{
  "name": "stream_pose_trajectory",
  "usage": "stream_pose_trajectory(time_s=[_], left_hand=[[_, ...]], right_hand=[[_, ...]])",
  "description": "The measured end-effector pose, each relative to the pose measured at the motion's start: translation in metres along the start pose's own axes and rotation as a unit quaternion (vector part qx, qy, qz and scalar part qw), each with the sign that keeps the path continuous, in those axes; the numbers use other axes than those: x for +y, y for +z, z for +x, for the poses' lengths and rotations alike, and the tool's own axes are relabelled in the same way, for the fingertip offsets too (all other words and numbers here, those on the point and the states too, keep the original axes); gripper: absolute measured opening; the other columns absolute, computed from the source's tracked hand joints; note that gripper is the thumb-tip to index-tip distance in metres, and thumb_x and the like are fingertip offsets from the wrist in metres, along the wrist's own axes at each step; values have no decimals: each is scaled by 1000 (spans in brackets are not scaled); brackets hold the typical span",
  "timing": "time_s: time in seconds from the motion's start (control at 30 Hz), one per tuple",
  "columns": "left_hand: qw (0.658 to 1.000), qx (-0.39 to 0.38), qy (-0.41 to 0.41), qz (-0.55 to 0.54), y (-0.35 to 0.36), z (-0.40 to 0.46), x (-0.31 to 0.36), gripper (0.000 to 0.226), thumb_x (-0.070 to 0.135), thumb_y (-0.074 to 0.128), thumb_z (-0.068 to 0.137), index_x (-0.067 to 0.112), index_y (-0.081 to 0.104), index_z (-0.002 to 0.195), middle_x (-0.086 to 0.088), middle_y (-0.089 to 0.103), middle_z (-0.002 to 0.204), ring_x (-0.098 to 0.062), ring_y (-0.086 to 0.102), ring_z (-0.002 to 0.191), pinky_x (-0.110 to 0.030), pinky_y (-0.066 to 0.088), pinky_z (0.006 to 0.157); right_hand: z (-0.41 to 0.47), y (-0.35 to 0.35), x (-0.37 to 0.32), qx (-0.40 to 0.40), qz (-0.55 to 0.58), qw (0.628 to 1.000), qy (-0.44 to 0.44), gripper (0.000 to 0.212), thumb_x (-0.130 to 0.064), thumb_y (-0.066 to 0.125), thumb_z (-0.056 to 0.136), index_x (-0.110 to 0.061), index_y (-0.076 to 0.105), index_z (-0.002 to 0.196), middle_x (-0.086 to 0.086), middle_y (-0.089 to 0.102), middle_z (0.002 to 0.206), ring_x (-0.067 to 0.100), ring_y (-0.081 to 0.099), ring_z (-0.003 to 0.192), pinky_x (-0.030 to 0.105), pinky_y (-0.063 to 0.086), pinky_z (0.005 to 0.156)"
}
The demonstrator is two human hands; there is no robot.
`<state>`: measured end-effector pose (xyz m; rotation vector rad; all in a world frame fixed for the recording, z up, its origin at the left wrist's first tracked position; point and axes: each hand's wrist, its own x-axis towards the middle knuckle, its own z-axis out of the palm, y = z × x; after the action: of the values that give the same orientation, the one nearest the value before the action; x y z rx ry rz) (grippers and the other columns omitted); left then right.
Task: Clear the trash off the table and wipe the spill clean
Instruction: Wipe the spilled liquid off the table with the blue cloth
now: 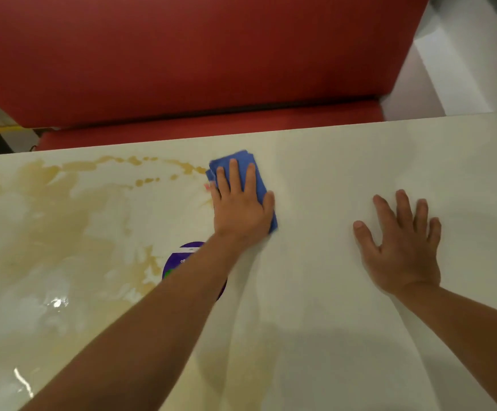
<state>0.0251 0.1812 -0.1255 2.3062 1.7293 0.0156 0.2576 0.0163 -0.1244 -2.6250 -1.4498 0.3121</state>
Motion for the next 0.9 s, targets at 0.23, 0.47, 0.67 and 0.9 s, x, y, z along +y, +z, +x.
stream_pose_trajectory(time_s=[0.23, 0.47, 0.67, 0.9], left_hand=[[995, 18, -102, -3, -8, 47, -1, 71, 53, 27, 104, 18, 8, 163, -16, -3, 170, -40, -4, 155, -57, -1, 124], [999, 24, -45, -17, 26, -79, 33, 74, 58, 20, 101, 18, 10, 163, -14, -3, 170, -38, -4, 156, -53, -4, 125], [1000, 12, -13, 4, 16, -52, 13, 74, 60, 22, 100, 22, 11, 163, -12, -3, 170, -38, -5, 156, -55, -1, 124], [997, 3, -78, 1, -9, 27, -13, 72, 57, 26, 104, 22, 6, 163, -11, -8, 170, -37, -8, 155, -56, -4, 123]], right_hand=[[-1, -2, -1, 2, 7, 1000, 2, 74, -70, 16, 96, -30, 27, 157, 5, 10, 170, 35, 1, 156, 57, 4, 125], [0, 0, 0, -4, 6, 1000, 8, 75, -70, 16, 95, -31, 26, 157, 3, 8, 169, 33, 0, 156, 56, 1, 125], [0, 2, 0, 4, 9, 1000, 6, 72, -68, 19, 96, -31, 26, 157, 5, 11, 169, 34, 2, 155, 58, 4, 125], [-2, -1, 0, 4, 15, 1000, 5, 72, -68, 18, 96, -29, 26, 157, 5, 11, 169, 35, 2, 156, 58, 4, 125]])
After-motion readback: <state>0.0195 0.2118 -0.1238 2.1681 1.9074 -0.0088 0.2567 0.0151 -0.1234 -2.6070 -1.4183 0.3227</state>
